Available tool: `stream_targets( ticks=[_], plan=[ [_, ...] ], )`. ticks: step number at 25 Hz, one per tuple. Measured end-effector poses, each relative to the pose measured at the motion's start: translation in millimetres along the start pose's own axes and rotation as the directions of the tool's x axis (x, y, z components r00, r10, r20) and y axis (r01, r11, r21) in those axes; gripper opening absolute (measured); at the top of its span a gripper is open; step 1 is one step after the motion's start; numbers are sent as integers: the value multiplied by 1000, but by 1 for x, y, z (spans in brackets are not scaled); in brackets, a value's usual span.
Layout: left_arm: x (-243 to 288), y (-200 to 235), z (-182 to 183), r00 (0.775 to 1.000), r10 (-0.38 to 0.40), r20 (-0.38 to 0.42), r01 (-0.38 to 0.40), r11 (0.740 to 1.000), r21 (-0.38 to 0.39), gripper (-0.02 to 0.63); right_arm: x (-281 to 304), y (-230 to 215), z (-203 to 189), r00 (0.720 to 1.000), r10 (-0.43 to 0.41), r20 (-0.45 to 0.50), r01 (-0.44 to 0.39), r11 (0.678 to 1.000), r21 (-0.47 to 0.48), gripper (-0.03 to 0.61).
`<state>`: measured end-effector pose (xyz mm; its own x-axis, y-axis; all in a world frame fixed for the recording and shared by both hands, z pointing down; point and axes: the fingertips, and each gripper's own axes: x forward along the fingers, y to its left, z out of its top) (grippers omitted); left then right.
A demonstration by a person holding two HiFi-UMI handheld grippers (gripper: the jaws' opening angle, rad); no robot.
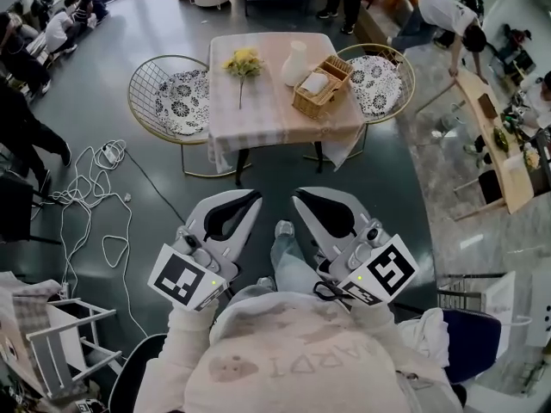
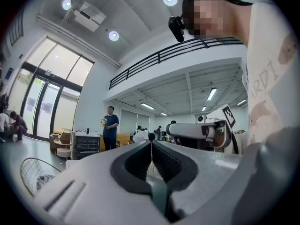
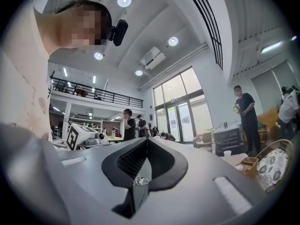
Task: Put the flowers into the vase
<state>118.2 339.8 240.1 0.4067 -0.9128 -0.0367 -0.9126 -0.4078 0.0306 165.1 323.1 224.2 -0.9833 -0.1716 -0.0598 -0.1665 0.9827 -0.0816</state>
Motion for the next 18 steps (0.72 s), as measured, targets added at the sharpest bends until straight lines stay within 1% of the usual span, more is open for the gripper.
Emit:
stream_targets(
  ticks=[4,7,10,18],
  plan=[
    [20,24,-4,1000,8,-23,-8,1000,6,0,24,-27,0,1000,21,6,-21,1000,6,29],
    [35,47,0,1000,19,-9,-19,1000,11,0,44,-49,2,999,33,9,-33,999,7,29],
    [52,69,4,999,41,-16,-41,999,9,0,61,-71,6,998,56,4,-56,998,11,32],
    [118,115,8,997,68,-39,-68,998,0,0,91,-140,16,994,106,8,-106,994,19,40]
  ],
)
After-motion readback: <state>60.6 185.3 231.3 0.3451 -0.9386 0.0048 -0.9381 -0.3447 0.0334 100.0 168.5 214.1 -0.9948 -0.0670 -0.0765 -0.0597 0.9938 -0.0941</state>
